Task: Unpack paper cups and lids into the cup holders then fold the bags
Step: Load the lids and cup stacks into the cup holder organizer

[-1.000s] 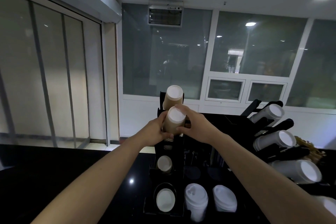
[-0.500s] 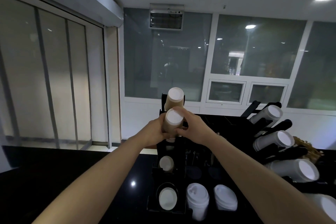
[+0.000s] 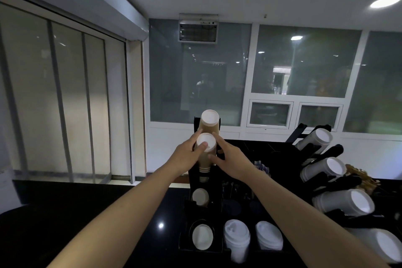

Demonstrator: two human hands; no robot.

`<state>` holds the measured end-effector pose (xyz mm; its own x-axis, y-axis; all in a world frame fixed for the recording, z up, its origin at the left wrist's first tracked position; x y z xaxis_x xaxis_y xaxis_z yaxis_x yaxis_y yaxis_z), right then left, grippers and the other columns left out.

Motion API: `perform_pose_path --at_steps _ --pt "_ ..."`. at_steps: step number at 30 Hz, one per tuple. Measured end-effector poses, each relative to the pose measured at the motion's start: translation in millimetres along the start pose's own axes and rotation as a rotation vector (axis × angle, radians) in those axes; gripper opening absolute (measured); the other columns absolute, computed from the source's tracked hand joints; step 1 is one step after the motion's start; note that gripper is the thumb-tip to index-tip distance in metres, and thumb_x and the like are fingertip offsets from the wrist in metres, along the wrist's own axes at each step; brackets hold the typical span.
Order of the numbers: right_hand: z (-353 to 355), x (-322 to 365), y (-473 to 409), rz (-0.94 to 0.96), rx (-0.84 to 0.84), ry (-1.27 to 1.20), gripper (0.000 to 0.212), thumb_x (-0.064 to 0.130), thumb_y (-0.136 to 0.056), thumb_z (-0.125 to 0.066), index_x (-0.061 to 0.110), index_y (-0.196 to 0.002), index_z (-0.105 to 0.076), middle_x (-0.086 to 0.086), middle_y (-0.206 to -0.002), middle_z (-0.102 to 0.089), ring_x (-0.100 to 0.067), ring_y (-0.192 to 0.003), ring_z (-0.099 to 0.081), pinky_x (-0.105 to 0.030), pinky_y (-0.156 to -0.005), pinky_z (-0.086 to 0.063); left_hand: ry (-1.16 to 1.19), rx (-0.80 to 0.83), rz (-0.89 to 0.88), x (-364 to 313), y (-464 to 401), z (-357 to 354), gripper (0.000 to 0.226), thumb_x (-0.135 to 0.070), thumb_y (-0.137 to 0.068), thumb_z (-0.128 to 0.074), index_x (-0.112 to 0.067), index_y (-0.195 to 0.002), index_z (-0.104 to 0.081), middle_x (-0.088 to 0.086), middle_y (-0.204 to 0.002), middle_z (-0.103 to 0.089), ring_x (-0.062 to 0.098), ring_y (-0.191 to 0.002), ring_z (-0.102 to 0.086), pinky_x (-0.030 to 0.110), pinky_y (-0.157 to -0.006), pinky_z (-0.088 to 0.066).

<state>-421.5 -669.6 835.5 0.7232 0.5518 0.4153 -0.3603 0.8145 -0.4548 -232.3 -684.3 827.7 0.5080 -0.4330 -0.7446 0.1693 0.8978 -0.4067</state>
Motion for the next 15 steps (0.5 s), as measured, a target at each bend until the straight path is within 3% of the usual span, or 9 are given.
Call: perform_pose_path --at_steps 3,10,15 --pt "-1.1 0.6 2.8 -0.034 -0.009 -0.023 0.078 0.044 -0.096 -0.063 0.036 -0.159 -0.017 0.005 -0.148 -0.053 -0.017 -0.124 -0.059 -0.038 -0.106 -0.048 0.006 0.007 0.014 1.7 0.7 -4.4 0.035 -0.065 -0.098 -0.042 -0.072 -0.128 -0.027 -0.015 -0.139 -0.052 0.015 -0.125 -0.050 0.026 -0.091 -0.040" --pt "-2.2 -1.7 6.1 -0.107 -0.042 -0.168 0.066 0.034 -0.098 -0.062 0.042 -0.155 -0.029 0.007 -0.120 -0.068 -0.008 -0.100 -0.066 -0.029 -0.094 -0.052 0.026 0.016 -0.002 -6.6 -1.5 -6.1 0.034 -0.044 -0.104 -0.045 -0.057 -0.135 -0.038 -0.016 -0.129 -0.054 0.014 -0.119 -0.053 0.027 -0.090 -0.042" --pt "-1.3 -2.9 7.1 -0.136 -0.001 -0.154 0.064 0.029 -0.101 -0.057 0.042 -0.156 -0.026 0.005 -0.114 -0.068 -0.007 -0.085 -0.065 -0.023 -0.078 -0.049 -0.018 0.042 0.013 -8.4 1.4 -7.9 0.040 -0.043 -0.107 -0.038 -0.047 -0.147 -0.032 -0.005 -0.142 -0.053 0.019 -0.125 -0.050 0.030 -0.096 -0.041"
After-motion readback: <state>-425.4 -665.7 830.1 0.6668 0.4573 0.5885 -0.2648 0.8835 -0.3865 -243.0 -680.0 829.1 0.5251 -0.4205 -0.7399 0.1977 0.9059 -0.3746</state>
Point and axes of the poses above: each hand's wrist, its own y-axis away from the middle knuckle, its own z-axis out of the back of the hand, x = y × z, the point moved 2 cm from there along -y, towards the middle knuckle
